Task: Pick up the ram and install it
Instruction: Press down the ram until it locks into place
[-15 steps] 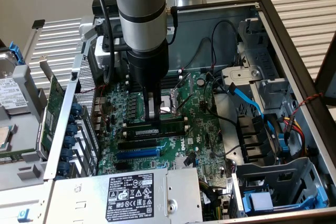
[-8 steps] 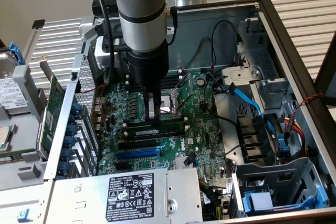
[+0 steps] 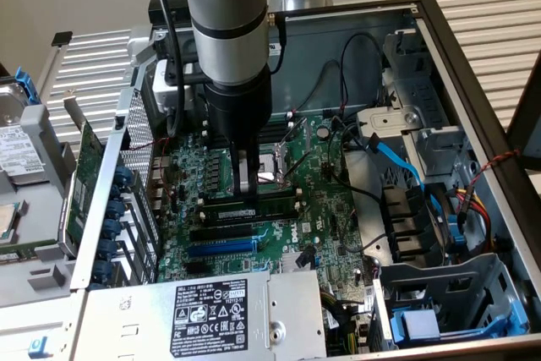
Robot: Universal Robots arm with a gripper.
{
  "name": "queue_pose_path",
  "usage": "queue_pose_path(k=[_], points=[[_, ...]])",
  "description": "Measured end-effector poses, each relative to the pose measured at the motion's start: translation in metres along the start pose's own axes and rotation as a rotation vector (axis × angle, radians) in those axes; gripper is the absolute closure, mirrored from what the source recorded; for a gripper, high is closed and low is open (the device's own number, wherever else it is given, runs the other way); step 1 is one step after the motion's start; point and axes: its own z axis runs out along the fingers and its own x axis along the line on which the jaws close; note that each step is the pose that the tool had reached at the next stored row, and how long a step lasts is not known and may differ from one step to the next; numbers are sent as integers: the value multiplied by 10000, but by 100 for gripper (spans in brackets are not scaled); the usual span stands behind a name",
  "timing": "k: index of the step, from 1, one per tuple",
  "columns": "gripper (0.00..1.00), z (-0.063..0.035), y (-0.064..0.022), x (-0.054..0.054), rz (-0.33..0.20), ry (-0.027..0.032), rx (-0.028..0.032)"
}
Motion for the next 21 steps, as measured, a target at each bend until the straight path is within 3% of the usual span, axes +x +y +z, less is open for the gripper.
queue_pose_path(k=[9, 19, 21], points=[[90, -207, -1, -5, 1, 4, -1], [90, -214, -1, -5, 0, 3, -1], [90, -214, -2, -5, 191, 7, 3]])
